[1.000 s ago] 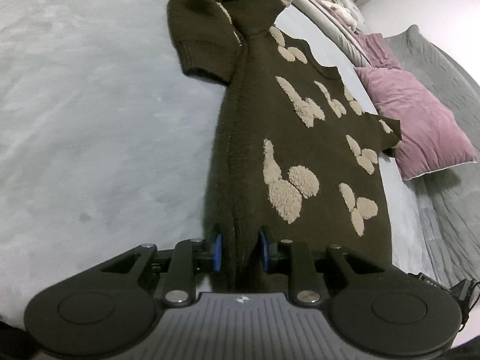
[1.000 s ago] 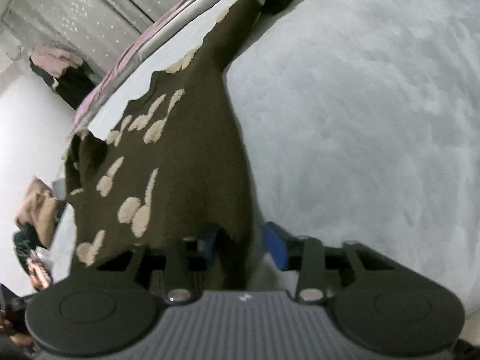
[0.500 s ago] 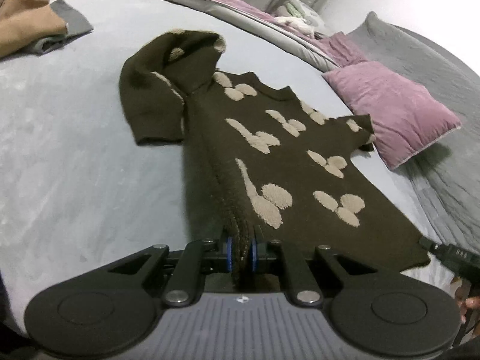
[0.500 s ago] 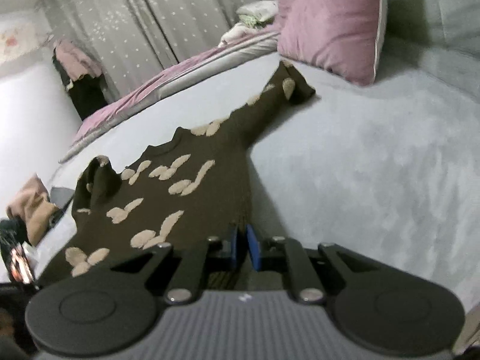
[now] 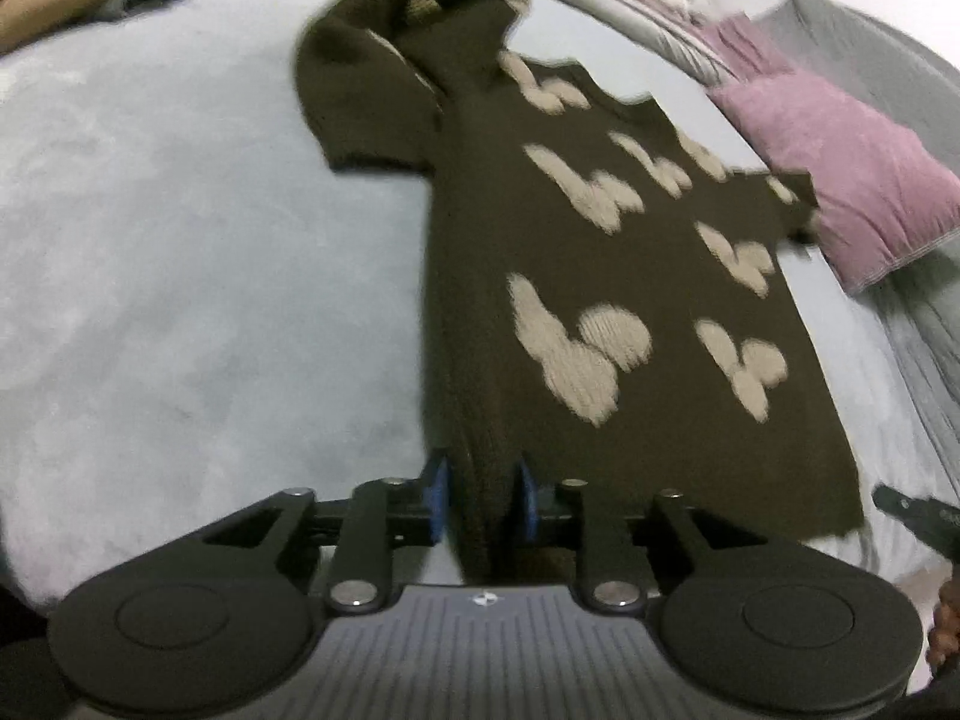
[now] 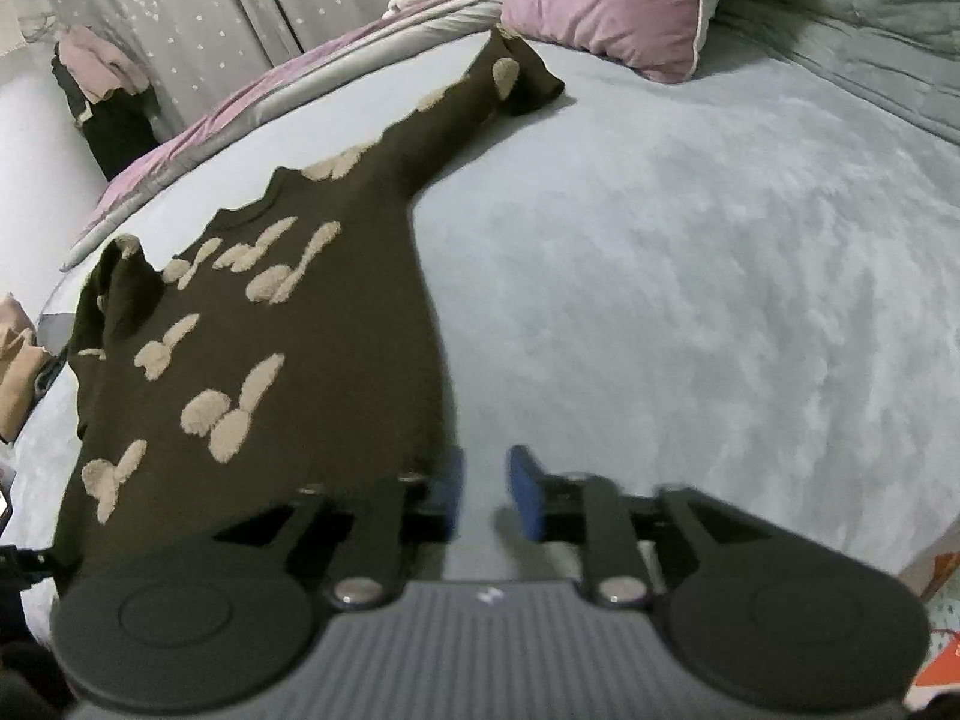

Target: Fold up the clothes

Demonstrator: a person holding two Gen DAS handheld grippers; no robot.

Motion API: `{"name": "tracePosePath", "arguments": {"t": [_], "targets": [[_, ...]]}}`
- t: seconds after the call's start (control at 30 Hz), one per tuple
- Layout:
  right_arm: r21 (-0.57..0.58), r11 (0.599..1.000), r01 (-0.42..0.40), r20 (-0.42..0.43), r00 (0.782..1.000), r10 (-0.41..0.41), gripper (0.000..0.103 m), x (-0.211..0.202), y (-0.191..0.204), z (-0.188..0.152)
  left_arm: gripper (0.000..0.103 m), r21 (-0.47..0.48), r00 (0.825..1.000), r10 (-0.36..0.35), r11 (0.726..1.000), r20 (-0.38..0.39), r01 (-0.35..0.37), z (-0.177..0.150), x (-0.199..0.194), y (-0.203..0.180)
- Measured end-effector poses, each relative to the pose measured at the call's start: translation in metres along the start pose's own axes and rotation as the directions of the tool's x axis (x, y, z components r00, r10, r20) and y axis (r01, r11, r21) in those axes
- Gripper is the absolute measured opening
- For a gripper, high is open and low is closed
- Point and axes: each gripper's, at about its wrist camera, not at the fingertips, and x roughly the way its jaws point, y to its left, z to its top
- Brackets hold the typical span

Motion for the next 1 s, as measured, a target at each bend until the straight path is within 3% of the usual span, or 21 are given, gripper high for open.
{"name": "tracePosePath", "arguments": {"t": [0.23,0.63,1.0], "targets": [[-0.059,0.997,-0.059,0.009,0.998,0.06,0.032,0.021,0.037,0.012,0.038,0.044,0.992,0.036,0.998,0.123,-0.042,0.013,-0.006,-0.013],[-0.137,0.985,-0.106,-0.038,0.994,0.102,0.035,0.095,0.098,0.037,0.044,0.158,0.99,0.011,0.987,0.144,-0.034,0.029,0.044,-0.071],[-0.152,0.983,-0.106,-0.028,0.994,0.103,0.035,0.151,0.098,0.084,0.044,0.217,0.996,0.006,0.976,0.085,-0.024,0.06,0.102,-0.121]]}}
